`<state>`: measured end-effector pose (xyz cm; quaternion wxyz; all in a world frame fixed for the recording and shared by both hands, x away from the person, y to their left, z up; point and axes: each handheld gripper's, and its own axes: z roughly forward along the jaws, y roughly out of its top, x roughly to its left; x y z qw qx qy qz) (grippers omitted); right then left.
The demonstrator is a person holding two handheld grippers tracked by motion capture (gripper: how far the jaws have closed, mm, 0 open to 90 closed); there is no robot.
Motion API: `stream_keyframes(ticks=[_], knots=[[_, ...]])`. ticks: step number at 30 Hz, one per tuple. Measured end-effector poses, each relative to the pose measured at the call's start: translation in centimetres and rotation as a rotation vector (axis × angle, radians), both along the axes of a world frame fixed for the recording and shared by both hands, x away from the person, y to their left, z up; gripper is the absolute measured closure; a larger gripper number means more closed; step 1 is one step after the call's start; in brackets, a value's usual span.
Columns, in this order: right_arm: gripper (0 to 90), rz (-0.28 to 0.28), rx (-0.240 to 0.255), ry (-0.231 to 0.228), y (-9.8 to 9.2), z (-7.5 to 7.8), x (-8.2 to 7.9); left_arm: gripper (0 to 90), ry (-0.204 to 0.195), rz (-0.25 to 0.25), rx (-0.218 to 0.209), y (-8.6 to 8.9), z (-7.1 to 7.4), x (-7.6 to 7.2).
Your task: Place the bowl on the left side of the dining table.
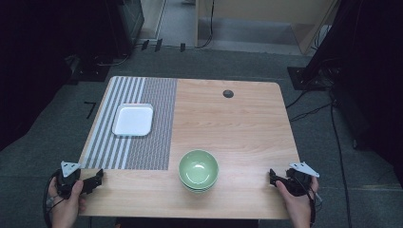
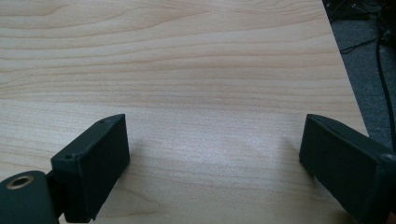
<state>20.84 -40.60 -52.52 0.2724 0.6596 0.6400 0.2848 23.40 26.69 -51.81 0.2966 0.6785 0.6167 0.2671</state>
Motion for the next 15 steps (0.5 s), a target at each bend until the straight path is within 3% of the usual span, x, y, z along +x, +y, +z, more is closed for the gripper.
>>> stream_keyframes(ticks=[4, 5, 8, 9, 15], knots=[[8.9, -0.003, -0.004, -0.006, 0.1, 0.0, -0.1, 10.8, -0.001, 0.002, 0.000, 0.0, 0.0, 0.0], [9.1, -0.005, -0.035, -0.034, 0.4, 0.2, -0.2, 10.8, 0.000, 0.002, -0.001, 0.0, 0.0, 0.0], [9.1, -0.001, -0.031, -0.061, 0.7, 0.7, -0.3, 10.8, 0.000, 0.003, -0.001, 0.0, 0.0, 0.1], [9.1, 0.008, -0.025, -0.091, 1.2, 1.5, -0.4, 10.7, 0.000, 0.003, -0.001, 0.0, 0.0, 0.1], [9.1, 0.054, 0.010, -0.156, 3.4, 3.9, -0.7, 10.8, 0.000, 0.003, 0.000, 0.0, 0.0, 0.1]])
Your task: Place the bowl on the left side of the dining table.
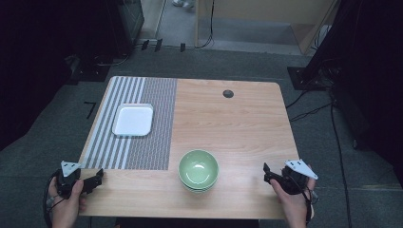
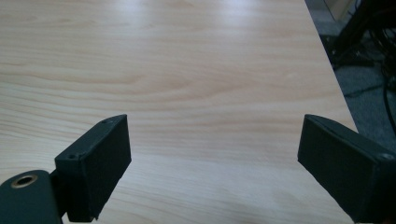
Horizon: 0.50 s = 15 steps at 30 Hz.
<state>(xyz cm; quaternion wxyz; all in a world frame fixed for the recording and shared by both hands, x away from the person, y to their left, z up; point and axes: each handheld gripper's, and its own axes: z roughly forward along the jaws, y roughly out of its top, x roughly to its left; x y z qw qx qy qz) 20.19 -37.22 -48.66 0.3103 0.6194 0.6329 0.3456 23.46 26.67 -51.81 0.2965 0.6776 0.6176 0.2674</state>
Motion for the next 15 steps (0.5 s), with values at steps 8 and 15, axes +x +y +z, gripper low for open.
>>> stream_keyframes(ticks=[8, 15], knots=[[9.1, 0.039, -0.015, -0.031, 3.1, 2.1, -0.1, 10.8, 0.000, 0.000, 0.000, 0.0, 0.0, 0.0], [9.1, 0.093, 0.005, -0.029, 5.2, 2.9, 0.6, 10.8, 0.000, 0.000, 0.000, 0.0, 0.0, 0.0]])
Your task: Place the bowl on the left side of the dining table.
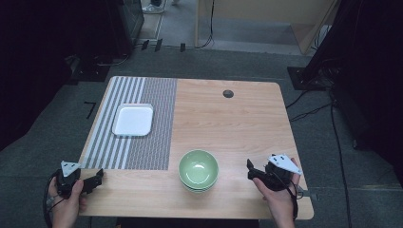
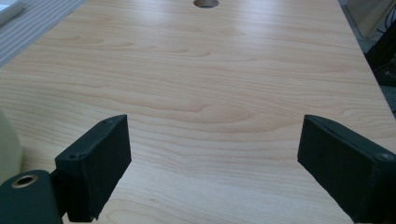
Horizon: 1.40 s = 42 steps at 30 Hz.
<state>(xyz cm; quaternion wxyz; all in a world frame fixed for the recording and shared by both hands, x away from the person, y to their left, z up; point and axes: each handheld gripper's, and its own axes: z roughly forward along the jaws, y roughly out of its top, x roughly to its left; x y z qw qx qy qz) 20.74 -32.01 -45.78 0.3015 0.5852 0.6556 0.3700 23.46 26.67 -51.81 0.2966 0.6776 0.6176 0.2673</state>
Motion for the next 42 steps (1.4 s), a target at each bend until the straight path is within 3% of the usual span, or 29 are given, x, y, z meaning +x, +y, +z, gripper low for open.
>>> stream_keyframes(ticks=[13, 21, 29, 31, 33, 35, 42], knots=[[9.4, 0.049, 0.008, -0.034, 2.9, 2.5, 1.3, 10.7, 0.001, -0.002, 0.001, 0.0, 0.0, 0.0], [9.6, 0.096, 0.018, -0.082, 5.7, 5.0, 2.1, 10.7, 0.000, 0.010, 0.001, 0.0, 0.0, 0.1], [9.9, 0.145, 0.049, -0.079, 7.4, 5.3, 2.2, 9.7, 0.018, 0.033, 0.010, 0.3, 0.2, 0.1], [17.6, 0.150, 0.064, -0.087, 7.8, 5.0, 1.9, 9.8, 0.021, 0.059, 0.001, 0.5, 0.4, 0.1], [18.2, 0.170, 0.066, -0.069, 8.1, 4.8, 1.9, 9.8, -0.011, 0.047, -0.057, 0.5, 1.1, -0.1], [21.4, 0.186, 0.082, -0.064, 8.4, 4.6, 1.8, 9.8, -0.033, 0.039, -0.049, -0.1, 1.8, -0.2], [28.0, 0.192, 0.102, -0.079, 9.0, 4.5, 1.5, 9.8, -0.126, -0.046, -0.106, -3.5, 5.2, -0.5]])
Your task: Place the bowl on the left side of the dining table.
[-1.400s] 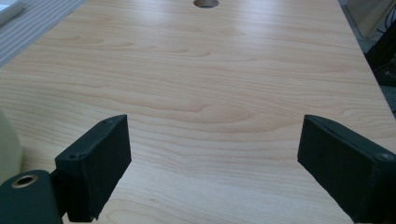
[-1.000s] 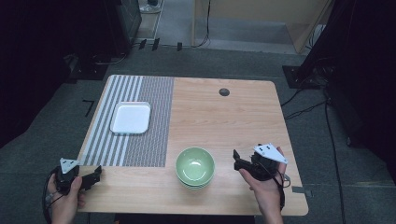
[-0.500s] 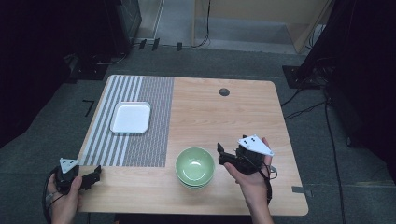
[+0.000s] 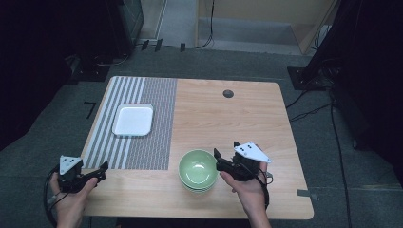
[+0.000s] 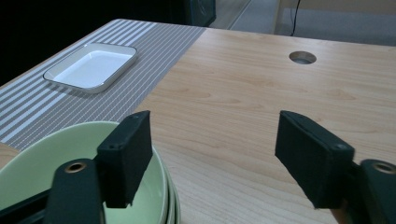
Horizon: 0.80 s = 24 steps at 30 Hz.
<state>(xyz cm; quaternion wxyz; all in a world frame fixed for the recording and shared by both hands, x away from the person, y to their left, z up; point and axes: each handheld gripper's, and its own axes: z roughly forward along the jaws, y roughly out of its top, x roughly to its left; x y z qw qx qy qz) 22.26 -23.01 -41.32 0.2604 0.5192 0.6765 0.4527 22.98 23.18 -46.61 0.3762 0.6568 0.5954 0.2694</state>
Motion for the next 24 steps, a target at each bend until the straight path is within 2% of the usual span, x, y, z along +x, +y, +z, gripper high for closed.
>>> stream_keyframes(ticks=[1, 4, 8, 9, 13, 15, 18, 21, 24], knots=[[28.8, 0.000, -0.004, -0.004, 0.0, 0.0, -0.1, 9.8, -0.013, -0.017, -0.005, -0.7, 0.5, 0.0], [31.6, -0.004, -0.012, -0.005, 0.2, -0.1, -0.3, 9.8, -0.043, -0.055, 0.020, -2.6, 1.6, -0.1], [40.5, 0.005, -0.017, -0.008, 0.6, -0.3, -0.5, 9.9, -0.045, -0.101, -0.018, -4.7, 2.4, 0.2], [43.8, 0.018, -0.003, 0.005, 0.7, -0.5, -0.5, 10.1, -0.043, -0.111, -0.025, -5.1, 2.6, 0.3], [45.8, 0.036, 0.023, 0.035, 0.8, -0.8, -0.3, 10.2, -0.037, -0.148, -0.034, -6.8, 3.3, 0.6], [51.7, 0.053, 0.052, 0.056, 0.9, -1.1, -0.2, 10.2, -0.042, -0.167, -0.042, -7.6, 3.8, 0.6], [56.1, 0.073, 0.067, 0.062, 0.9, -1.3, -0.2, 10.2, -0.056, -0.185, -0.060, -8.7, 4.6, 0.8], [62.8, 0.109, 0.098, 0.092, 1.0, -1.5, -0.1, 12.7, -0.067, -0.202, -0.080, -9.8, 5.3, 1.1], [64.0, 0.121, 0.100, 0.122, 1.2, -1.7, 0.0, 12.7, -0.075, -0.221, -0.092, -10.8, 5.8, 1.4]])
